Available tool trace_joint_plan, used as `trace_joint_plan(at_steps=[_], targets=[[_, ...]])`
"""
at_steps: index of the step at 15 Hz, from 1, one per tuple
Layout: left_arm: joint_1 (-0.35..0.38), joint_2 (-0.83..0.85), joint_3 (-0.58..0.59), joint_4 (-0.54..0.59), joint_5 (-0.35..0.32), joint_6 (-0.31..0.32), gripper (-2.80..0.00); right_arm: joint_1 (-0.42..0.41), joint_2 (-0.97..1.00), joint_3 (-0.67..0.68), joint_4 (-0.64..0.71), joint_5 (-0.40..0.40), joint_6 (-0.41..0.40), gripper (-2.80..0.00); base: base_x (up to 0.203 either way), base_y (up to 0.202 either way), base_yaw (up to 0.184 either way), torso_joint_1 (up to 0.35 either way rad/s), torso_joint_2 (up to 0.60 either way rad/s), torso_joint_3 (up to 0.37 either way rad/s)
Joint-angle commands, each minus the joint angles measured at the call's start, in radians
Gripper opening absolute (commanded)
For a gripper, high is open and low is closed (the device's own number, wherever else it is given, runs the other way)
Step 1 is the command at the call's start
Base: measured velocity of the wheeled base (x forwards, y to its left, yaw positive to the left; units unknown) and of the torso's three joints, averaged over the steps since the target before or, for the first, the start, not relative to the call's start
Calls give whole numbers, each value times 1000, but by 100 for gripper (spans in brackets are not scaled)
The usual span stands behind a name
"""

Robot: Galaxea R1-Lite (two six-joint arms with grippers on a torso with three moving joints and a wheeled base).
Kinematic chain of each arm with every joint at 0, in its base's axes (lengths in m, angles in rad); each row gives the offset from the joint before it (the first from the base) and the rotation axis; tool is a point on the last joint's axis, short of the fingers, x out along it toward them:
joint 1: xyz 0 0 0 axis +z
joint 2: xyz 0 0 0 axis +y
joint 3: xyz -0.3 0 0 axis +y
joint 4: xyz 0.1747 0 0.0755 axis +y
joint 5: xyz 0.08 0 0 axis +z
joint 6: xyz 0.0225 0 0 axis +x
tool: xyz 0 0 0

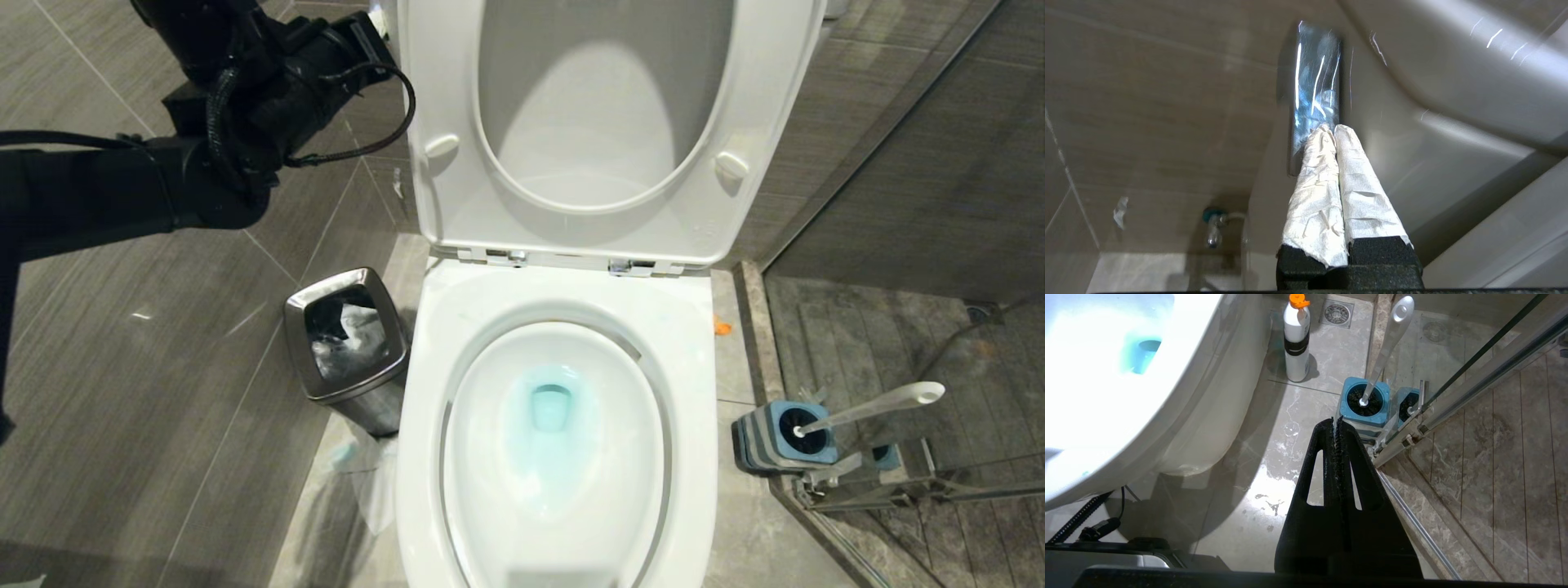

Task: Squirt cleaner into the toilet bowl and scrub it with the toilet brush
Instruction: Flush the toilet

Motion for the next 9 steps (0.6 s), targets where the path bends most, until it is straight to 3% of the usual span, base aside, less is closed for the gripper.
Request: trace_joint_plan(at_steps=[1,9], targets=[[-7,45,-5,-3,-3,0,-280,0,1,0,0,0,0,-280,0,0,0,0,0,0],[5,64,-5,-28,6,22,-280,0,1,0,0,0,0,-280,0,0,0,0,0,0]])
